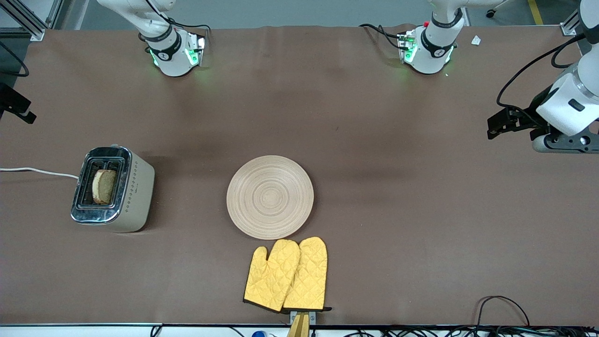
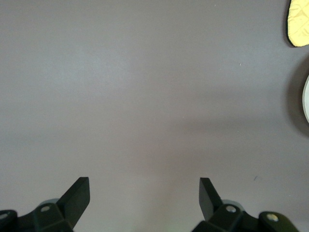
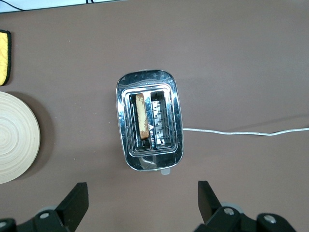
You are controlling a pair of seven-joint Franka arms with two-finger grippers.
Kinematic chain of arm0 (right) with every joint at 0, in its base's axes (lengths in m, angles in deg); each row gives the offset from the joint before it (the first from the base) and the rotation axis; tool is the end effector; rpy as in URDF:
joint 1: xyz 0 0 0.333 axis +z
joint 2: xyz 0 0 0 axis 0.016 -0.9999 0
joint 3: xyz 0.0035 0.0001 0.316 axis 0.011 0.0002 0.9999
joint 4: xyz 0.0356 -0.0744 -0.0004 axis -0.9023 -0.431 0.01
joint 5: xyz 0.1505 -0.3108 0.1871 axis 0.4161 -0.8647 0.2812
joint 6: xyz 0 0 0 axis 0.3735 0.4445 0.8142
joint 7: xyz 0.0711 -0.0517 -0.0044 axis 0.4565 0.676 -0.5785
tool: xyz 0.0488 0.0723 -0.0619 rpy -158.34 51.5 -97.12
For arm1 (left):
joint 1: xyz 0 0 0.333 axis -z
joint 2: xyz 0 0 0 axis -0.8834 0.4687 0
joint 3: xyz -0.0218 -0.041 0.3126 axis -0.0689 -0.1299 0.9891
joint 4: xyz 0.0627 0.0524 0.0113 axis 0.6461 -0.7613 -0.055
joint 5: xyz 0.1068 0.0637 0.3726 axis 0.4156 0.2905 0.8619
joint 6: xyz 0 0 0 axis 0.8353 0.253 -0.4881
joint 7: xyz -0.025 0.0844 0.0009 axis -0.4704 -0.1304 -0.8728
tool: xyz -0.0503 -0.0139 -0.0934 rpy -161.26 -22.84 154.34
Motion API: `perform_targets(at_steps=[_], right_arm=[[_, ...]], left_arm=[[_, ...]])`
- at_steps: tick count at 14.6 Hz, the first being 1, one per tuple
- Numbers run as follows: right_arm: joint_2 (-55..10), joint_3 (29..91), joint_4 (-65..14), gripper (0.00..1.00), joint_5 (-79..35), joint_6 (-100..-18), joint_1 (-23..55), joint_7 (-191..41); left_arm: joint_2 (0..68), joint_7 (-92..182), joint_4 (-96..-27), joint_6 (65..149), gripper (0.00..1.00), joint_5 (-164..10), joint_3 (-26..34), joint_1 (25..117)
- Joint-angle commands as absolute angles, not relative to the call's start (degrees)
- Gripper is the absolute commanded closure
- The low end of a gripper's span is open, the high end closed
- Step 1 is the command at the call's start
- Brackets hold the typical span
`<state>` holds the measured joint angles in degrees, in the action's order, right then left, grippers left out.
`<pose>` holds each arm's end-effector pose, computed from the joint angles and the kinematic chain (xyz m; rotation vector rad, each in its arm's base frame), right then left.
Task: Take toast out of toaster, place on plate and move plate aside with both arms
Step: 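Move the right gripper toward the silver toaster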
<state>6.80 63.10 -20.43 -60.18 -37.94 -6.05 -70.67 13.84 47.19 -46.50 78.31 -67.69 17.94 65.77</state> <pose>0.5229 -0.0721 0.6575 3.1009 -0.1864 0.1710 0.5752 -0.0754 0.6122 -3.1365 0.0936 0.0546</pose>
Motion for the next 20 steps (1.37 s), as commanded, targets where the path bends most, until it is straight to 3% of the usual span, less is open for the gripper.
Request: perform_targets(at_steps=[1, 8, 12, 20], right_arm=[[7.0, 63.5, -21.1, 0.00, -60.3, -39.0, -6.5, -71.3], [5.7, 63.5, -21.3, 0.00, -60.1, -39.6, -6.5, -71.1], [-0.1, 63.5, -21.3, 0.00, -60.1, -41.0, -6.9, -71.1], [-9.9, 63.5, -24.7, 0.00, -60.0, -51.8, -7.0, -71.1]], left_arm=[[14.4, 47.9, -45.1, 77.1, 0.00, -66.6, 18.1, 65.8], [14.4, 47.8, -45.1, 77.1, 0.00, -66.6, 18.1, 65.8], [14.4, 47.8, -45.1, 77.1, 0.00, -66.7, 18.1, 65.8], [14.4, 47.7, -45.1, 77.1, 0.00, -66.6, 18.0, 66.1]])
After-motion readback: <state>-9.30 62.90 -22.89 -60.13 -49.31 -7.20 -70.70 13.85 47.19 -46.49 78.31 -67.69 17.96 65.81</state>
